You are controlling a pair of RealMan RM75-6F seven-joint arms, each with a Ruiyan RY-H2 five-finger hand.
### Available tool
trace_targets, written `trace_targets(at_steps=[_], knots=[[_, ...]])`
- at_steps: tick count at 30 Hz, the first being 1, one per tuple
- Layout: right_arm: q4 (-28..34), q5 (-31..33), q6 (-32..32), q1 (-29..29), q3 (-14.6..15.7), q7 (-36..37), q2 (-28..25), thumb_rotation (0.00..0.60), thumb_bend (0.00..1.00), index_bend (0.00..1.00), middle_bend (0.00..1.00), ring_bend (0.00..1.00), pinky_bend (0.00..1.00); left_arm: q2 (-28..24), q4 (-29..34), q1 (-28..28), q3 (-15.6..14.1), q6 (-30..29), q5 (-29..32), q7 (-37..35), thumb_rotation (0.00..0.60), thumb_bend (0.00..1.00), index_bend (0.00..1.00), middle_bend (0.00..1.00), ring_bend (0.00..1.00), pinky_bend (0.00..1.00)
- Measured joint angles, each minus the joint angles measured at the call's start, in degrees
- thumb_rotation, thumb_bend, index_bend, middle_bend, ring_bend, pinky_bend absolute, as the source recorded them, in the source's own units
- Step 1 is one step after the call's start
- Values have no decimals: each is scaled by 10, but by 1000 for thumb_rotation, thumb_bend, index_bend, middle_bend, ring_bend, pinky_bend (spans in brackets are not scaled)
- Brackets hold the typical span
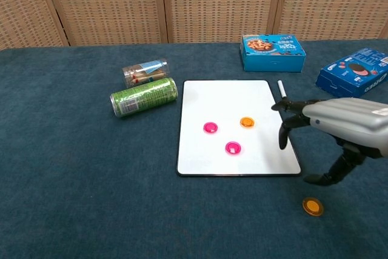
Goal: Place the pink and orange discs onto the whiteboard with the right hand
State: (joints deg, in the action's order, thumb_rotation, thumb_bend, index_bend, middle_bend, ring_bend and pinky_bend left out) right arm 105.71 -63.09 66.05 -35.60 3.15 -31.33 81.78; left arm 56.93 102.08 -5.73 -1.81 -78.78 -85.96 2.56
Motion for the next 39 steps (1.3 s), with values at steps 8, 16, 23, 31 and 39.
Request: trace_targets(at_steps=[8,16,23,31,39], knots=[[-37,-78,-10,39,38,59,-6,600,311,369,0,0,0,4,1,1,-1,-1,0,9,600,0,0,0,0,0],[-65,-84,-31,50,36,65,17,600,309,383,0,0,0,4,1,1,0,-2,1,9,600,0,0,0,0,0],[-81,-93,-37,59,30,70,29,600,311,390,0,0,0,4,1,1,0,-2,1,8,600,0,0,0,0,0],[-100,-104,-42,67,24,74,38,600,311,404,0,0,0,5,1,1,0,-1,3,10,600,0,0,0,0,0],[-111,-116,-46,73,19,76,44,600,314,405,0,0,0,6,2,1,0,-1,4,14,600,0,0,0,0,0]])
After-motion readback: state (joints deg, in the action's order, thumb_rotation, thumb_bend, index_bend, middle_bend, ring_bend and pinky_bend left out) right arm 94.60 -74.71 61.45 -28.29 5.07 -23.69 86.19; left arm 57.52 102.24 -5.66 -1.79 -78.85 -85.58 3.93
